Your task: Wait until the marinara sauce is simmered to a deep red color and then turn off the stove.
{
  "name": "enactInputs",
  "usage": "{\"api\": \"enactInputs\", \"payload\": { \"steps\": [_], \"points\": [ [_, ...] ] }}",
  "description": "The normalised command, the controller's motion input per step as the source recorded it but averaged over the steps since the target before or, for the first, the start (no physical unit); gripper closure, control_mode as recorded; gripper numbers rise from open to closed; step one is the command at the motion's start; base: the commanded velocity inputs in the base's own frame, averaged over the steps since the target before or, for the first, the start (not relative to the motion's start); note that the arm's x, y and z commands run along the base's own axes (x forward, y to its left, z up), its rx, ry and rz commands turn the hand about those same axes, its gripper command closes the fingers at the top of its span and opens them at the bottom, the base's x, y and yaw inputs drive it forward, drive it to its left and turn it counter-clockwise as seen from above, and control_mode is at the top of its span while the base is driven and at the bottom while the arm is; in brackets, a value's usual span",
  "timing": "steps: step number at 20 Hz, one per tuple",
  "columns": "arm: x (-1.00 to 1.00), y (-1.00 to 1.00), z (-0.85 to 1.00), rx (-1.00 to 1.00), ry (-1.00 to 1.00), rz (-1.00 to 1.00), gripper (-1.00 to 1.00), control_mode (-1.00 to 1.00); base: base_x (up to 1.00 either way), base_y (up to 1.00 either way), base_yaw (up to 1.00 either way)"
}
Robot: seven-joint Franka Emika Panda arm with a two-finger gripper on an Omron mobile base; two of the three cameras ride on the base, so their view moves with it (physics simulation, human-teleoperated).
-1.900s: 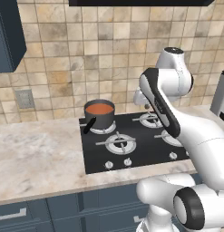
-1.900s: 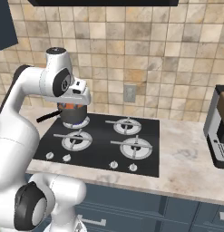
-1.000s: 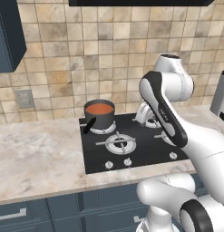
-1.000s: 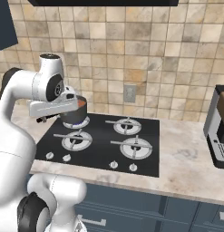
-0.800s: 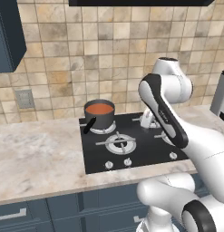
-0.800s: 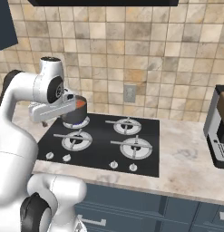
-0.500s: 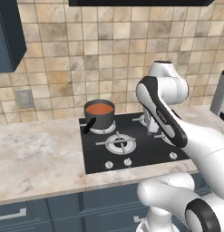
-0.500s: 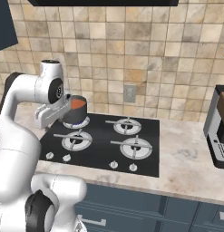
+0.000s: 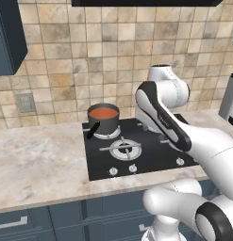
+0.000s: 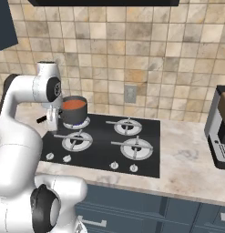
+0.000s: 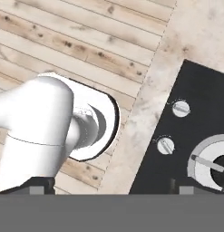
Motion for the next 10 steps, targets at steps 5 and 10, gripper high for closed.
{"api": "enactInputs", "payload": {
  "steps": [5,10],
  "points": [
    [-0.02,0.0,-0.22,0.0,0.0,0.63,-1.0,-1.0,0.0,0.0,0.0],
    [-0.12,0.02,-0.35,0.04,0.0,0.5,-1.0,-1.0,0.0,0.0,0.0]
  ]
}}
